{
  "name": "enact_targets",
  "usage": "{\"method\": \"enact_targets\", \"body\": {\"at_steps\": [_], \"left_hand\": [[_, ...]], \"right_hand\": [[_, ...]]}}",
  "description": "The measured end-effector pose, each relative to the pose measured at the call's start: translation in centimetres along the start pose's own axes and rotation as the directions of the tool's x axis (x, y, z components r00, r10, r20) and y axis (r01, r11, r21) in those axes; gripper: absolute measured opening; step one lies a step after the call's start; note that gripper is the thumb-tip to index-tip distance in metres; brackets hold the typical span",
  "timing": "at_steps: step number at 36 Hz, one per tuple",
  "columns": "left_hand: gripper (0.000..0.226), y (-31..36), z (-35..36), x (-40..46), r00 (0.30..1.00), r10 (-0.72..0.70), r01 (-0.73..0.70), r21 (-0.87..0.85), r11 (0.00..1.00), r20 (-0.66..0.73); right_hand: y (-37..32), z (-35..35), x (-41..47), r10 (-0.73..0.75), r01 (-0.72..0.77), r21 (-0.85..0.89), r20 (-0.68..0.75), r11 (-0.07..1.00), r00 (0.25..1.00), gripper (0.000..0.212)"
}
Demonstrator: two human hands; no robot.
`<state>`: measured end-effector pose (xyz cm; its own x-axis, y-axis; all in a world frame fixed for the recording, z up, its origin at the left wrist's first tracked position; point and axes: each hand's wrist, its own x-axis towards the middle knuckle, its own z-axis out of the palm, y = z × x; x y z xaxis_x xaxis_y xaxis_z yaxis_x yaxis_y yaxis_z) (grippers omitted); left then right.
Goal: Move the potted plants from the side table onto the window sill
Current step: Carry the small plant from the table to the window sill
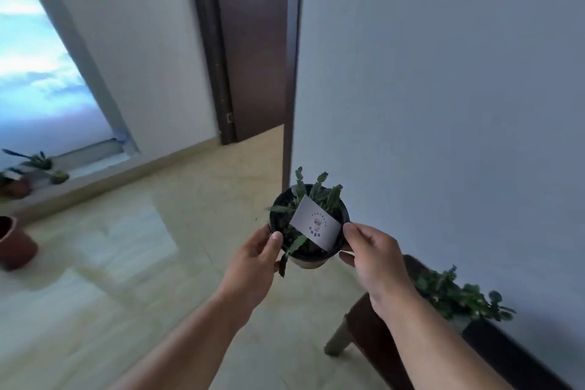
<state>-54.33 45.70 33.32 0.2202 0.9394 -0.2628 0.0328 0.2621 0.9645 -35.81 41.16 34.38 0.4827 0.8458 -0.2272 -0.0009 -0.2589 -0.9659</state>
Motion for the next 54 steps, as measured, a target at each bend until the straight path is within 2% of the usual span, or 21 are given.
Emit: {"method": "enact_targets", "body": {"at_steps": [5,9,18,23,24,25,27,33,42,46,49,50,52,54], "left_hand": [[0.026,1.2,-12.4,1.0,0.988,0.032,-0.04,-0.052,0.998,-0.152],[0.026,1.6,-21.2,0.8,0.948,0.054,-0.087,-0.092,0.992,-0.313],[0.028,1.9,-34.7,1.5,0.86,0.076,-0.157,-0.121,0.98,-0.505],[0.025,1.6,-41.4,4.4,0.812,0.033,-0.131,-0.128,0.983,-0.582],[0.025,1.8,-41.2,4.2,0.812,0.022,-0.122,-0.133,0.983,-0.583],[0.025,1.5,-44.8,7.5,0.791,0.036,-0.138,-0.121,0.983,-0.611],[0.024,2.1,-45.7,7.9,0.792,0.011,-0.138,-0.162,0.977,-0.61],[0.023,3.8,-53.8,15.8,0.744,-0.041,-0.11,-0.182,0.977,-0.666],[0.022,6.2,-63.0,24.6,0.709,-0.085,-0.121,-0.24,0.963,-0.7],[0.022,6.6,-68.1,28.8,0.735,-0.113,-0.105,-0.277,0.955,-0.668],[0.021,7.8,-68.6,29.4,0.713,-0.118,-0.147,-0.311,0.939,-0.691],[0.022,7.0,-76.8,36.0,0.738,-0.11,-0.156,-0.328,0.932,-0.665],[0.023,7.1,-77.0,36.5,0.773,-0.104,-0.112,-0.297,0.948,-0.626],[0.025,8.0,-77.2,36.8,0.765,-0.11,-0.122,-0.31,0.943,-0.634]], "right_hand": [[-2.4,13.3,-0.1,-0.019,0.02,0.0,0.121,1.0,0.992,0.021],[-3.8,22.9,-0.3,-0.046,0.052,-0.014,0.267,0.999,0.962,0.016],[-5.2,39.3,0.5,-0.039,0.059,-0.024,0.502,0.998,0.864,0.019],[-5.8,47.8,2.3,-0.013,0.035,-0.027,0.585,0.999,0.811,0.015],[-5.9,47.7,2.2,-0.003,0.035,-0.042,0.587,0.998,0.809,0.015],[-5.6,52.8,4.8,0.005,0.032,-0.049,0.623,0.998,0.782,0.016],[-5.9,53.9,5.2,0.011,0.026,-0.05,0.614,0.998,0.789,0.016],[-7.6,65.4,11.4,0.066,-0.012,-0.082,0.691,0.997,0.72,0.015],[-10.5,77.9,18.2,0.091,-0.006,-0.125,0.693,0.992,0.715,0.019],[-10.9,83.9,21.2,0.096,-0.004,-0.133,0.695,0.991,0.712,0.019],[-11.7,84.4,21.3,0.108,0.01,-0.161,0.707,0.987,0.699,0.018],[-11.9,93.5,25.1,0.066,0.068,-0.169,0.679,0.983,0.731,0.019],[-11.9,93.8,25.4,0.101,0.028,-0.181,0.663,0.983,0.741,0.02],[-11.8,93.9,25.8,0.118,0.003,-0.183,0.647,0.983,0.753,0.021]]}}
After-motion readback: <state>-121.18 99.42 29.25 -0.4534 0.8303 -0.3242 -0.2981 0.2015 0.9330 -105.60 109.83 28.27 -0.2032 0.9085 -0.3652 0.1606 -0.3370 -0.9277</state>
